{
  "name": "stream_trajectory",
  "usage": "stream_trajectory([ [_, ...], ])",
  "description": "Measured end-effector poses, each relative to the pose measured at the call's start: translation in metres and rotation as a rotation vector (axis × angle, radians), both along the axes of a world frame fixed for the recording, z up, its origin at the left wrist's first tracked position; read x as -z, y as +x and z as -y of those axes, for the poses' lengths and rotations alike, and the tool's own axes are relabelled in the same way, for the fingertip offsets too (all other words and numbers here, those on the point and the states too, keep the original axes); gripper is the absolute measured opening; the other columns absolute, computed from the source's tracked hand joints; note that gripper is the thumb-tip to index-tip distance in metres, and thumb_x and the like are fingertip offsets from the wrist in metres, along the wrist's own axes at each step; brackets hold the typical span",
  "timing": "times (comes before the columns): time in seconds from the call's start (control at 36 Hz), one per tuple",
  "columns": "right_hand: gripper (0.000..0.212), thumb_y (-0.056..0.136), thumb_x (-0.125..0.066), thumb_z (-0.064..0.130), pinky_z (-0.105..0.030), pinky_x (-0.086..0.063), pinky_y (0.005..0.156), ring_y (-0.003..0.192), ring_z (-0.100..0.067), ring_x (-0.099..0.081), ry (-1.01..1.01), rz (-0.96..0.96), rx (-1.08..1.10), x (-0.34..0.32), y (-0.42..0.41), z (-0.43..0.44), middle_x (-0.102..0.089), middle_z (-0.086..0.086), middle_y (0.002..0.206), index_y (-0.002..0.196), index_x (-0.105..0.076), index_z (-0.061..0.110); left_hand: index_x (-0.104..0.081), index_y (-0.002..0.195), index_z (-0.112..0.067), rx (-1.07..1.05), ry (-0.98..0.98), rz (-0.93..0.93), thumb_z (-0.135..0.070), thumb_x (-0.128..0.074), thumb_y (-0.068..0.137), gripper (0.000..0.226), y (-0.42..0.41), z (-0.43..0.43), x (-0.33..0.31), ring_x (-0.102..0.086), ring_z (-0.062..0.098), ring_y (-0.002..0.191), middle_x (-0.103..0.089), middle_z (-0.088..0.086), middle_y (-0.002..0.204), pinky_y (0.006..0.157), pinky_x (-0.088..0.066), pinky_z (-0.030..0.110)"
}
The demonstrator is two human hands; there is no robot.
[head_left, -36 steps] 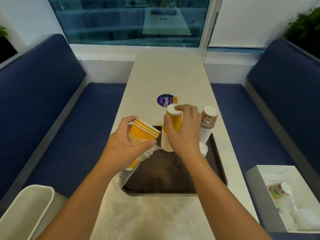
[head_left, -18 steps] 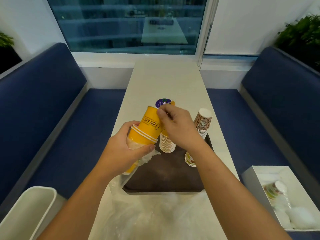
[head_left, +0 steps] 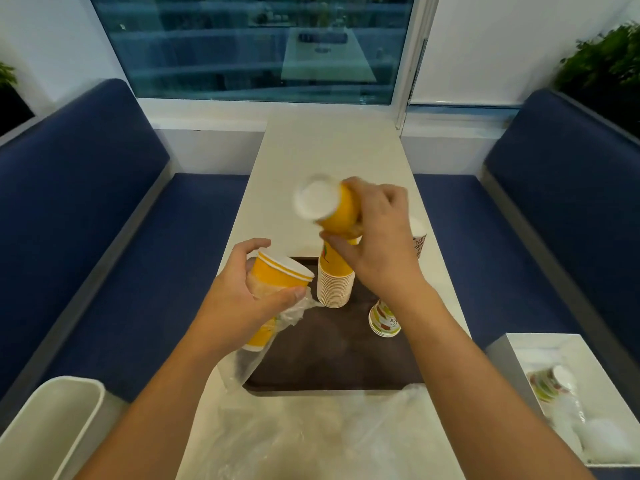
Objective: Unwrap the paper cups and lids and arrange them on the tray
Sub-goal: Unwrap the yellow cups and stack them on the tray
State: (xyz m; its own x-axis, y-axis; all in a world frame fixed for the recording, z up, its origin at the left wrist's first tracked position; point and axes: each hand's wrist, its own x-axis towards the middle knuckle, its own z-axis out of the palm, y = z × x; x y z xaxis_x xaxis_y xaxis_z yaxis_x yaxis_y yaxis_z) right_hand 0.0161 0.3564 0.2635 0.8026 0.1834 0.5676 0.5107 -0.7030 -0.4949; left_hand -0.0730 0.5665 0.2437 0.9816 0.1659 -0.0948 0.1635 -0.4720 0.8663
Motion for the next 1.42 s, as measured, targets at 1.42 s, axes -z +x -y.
stream_trajectory([
  [1.42,0.082,0.085,-0.081,0.012,-0.05,-0.052,0.095,0.126,-0.033,-0.039,-0.675,0.073,-0.354,-0.024,-0.026,-0.011,-0.031,-0.002,0.161,0.152,-0.04,0.036,-0.04,0.135,-0.05,0.122,0.056,0.008,-0.053,-0.085,0.075,0.074,-0.014,-0.007,-0.014,-0.061,0.007,0.103,-0.055,-0.029,0.116,0.073,-0.047,0.014],
])
